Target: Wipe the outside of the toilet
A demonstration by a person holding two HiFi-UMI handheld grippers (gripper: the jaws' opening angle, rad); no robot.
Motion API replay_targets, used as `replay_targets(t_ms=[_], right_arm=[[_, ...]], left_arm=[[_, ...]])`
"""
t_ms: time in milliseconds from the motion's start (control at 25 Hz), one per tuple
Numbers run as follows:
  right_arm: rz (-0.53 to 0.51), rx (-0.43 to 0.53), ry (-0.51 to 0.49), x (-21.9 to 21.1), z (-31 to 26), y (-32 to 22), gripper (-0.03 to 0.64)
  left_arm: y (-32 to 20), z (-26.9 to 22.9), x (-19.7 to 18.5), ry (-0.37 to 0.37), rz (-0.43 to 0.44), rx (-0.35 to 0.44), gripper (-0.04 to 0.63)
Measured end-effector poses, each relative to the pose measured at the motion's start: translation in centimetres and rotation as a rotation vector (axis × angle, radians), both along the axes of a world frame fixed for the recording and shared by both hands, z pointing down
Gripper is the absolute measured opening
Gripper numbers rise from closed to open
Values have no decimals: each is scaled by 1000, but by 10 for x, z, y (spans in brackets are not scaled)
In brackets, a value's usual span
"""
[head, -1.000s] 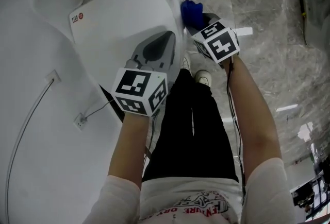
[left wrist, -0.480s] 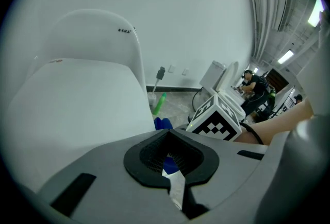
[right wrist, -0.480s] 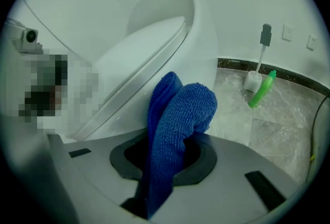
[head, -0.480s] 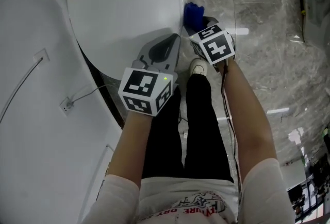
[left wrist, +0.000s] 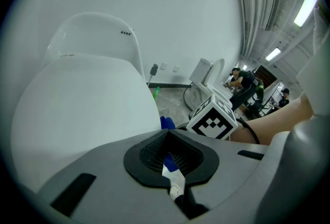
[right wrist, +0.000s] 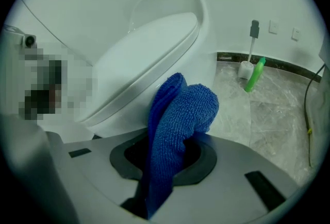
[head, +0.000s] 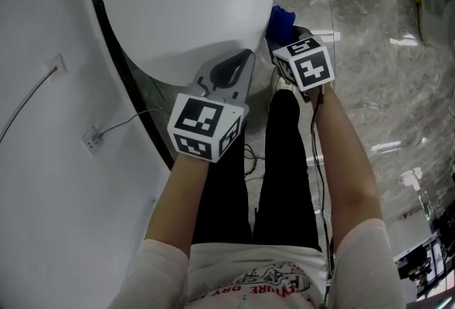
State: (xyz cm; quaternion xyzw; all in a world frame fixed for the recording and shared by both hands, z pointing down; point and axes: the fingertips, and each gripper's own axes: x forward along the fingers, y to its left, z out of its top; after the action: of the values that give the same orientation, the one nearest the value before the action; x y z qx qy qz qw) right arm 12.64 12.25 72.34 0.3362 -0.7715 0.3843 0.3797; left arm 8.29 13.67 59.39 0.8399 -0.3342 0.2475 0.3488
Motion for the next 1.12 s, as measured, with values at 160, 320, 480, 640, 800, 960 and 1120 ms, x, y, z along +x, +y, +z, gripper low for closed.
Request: replay_targets(t_ms=[160, 320, 480, 640, 800, 960, 1120], right_arm=[[45, -8, 20, -18, 2, 34, 72], [86, -3, 25, -38, 2, 63, 72], [114, -9, 14, -59, 6, 86, 72], [83, -32, -1, -92, 12, 111, 72], [26, -44, -22, -128, 17, 131, 72], [-67, -45, -55, -175, 15, 148, 72], [-99, -42, -109, -212, -1, 151, 72]], left_arm=[[32, 4, -18, 4, 66, 11, 6], [65, 2, -33, 14, 108, 15, 6], [99, 9, -62, -7, 121, 6, 6], [123, 25, -101, -16, 45, -34, 6], [143, 36, -131, -15, -26, -55, 6], [159, 42, -165, -29, -95, -64, 6], [175, 41, -202, -53, -167, -79, 6]])
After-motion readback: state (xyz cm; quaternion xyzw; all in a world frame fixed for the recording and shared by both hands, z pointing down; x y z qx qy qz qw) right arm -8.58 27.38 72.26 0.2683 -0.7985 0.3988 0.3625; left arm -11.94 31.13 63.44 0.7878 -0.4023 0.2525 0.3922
